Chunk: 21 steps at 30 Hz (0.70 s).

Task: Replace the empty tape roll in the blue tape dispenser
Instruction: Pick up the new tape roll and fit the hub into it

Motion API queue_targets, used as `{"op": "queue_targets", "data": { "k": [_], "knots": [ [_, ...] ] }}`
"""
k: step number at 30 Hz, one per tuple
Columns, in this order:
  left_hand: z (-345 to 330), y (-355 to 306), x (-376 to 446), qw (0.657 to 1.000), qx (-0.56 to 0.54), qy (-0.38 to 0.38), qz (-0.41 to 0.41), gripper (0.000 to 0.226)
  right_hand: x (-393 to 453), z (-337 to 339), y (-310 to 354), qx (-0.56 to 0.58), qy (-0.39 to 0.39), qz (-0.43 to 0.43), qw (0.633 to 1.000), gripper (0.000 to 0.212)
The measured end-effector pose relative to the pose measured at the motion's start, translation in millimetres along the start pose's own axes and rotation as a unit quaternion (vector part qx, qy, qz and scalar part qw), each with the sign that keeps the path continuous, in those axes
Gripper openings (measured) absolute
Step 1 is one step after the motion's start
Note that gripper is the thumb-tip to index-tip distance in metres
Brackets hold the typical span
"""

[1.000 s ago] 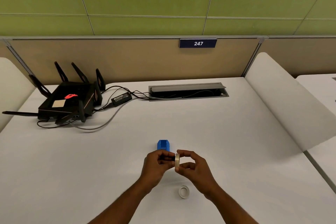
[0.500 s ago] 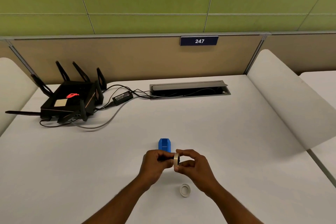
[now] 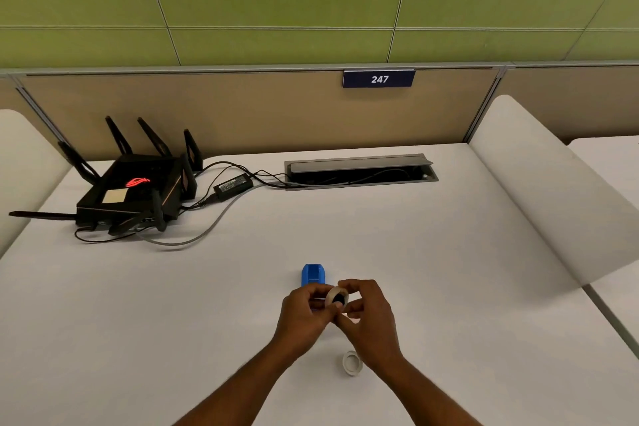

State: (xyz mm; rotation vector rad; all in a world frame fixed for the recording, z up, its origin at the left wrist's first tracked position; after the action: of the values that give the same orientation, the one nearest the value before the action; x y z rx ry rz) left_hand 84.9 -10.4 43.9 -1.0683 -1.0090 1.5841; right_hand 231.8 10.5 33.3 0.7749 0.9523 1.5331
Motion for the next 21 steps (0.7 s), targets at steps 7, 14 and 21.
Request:
{"op": "queue_targets", "data": {
  "k": [7,14,21],
  "knots": [
    [18,7,7,0.999,-0.031,0.014,0.002,0.022,4,4,-1,0.044,0.045,-0.036,0.997,0.042],
    [22,8,4,0.991,-0.121,0.05,0.021,0.03,9,15,-2,0.111,0.087,-0.103,0.985,0.015],
    [24,8,3,0.986,-0.144,0.082,0.023,0.027,7,18,0,0.172,0.118,-0.132,0.969,0.014]
  ]
}}
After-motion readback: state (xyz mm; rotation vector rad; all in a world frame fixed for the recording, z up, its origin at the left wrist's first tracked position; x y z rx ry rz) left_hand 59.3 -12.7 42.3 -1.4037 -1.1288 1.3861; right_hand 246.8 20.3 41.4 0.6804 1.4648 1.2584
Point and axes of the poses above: each hand's wrist, its own x-axis towards the middle knuckle, its own z-axis out of the back of the hand, y = z × x, the point moved 2 cm from there along x, towards the middle knuckle, and after that the axes turned 6 degrees about -z, right-handed, at the moved point
